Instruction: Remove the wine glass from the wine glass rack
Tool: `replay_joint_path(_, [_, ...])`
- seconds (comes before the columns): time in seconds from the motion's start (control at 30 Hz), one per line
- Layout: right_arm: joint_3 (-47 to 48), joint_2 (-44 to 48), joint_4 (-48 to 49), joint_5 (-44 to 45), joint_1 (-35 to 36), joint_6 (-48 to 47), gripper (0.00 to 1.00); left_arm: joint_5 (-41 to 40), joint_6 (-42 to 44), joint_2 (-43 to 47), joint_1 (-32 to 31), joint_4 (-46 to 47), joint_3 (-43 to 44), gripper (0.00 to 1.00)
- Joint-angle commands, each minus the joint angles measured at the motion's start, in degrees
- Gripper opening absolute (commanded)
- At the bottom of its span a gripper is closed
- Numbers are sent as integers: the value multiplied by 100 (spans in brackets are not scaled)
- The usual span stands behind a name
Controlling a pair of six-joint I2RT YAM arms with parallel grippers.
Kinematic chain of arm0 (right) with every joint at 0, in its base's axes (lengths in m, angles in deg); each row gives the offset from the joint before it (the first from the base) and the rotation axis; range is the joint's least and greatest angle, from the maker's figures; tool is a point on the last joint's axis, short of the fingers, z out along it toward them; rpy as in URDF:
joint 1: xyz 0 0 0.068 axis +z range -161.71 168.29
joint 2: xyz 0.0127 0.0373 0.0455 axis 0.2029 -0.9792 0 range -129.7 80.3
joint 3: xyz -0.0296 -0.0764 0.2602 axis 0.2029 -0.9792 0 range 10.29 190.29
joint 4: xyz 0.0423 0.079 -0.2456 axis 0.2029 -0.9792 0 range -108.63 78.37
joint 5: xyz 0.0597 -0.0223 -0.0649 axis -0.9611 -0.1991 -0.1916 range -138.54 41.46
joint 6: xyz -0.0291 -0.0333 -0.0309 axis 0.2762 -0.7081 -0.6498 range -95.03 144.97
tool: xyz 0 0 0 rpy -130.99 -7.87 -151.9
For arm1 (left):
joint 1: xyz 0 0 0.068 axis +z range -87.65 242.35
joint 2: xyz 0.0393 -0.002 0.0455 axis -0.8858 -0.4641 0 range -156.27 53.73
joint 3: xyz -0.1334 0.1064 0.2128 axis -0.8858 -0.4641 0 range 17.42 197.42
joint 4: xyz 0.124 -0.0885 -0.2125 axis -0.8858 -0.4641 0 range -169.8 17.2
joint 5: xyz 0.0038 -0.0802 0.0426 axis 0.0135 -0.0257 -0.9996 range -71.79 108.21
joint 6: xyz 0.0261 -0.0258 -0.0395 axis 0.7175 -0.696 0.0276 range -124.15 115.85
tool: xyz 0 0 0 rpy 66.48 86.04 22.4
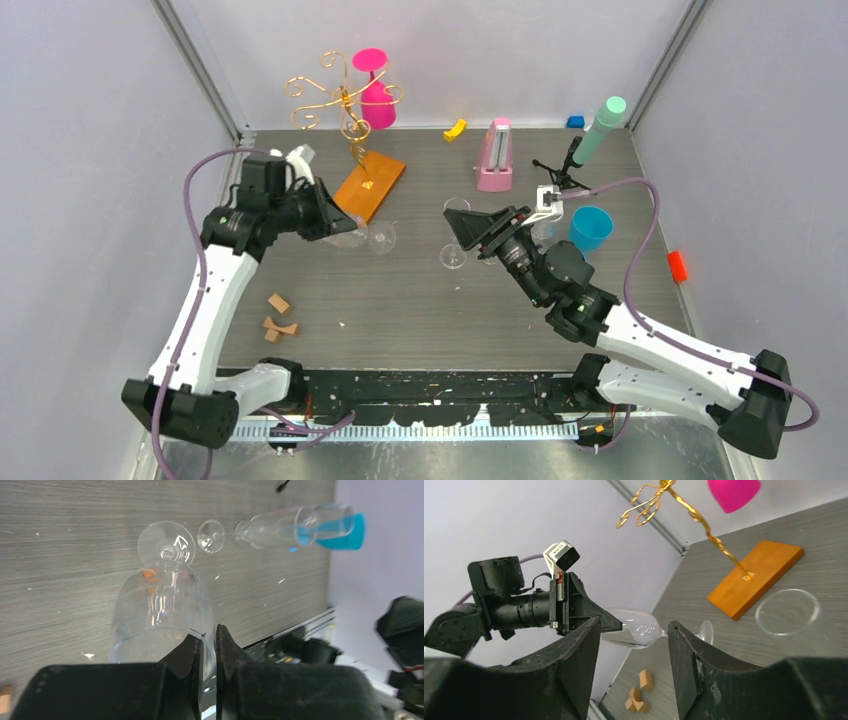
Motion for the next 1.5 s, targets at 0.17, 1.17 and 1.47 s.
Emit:
replay_joint_path(0.17, [-214, 725, -1039, 982, 35, -264, 56, -1851, 1346, -1489, -1577, -1051, 1475, 0])
replay_joint_path(1.17, [-448, 1965, -2336, 1706, 28, -268, 56, -2398, 1496, -4678, -2893, -1359, 3706, 14])
replay_joint_path(1.47, [-468, 1955, -2334, 1666, 30, -233, 56, -2667, 1590, -4505, -2895, -1437, 4072, 33])
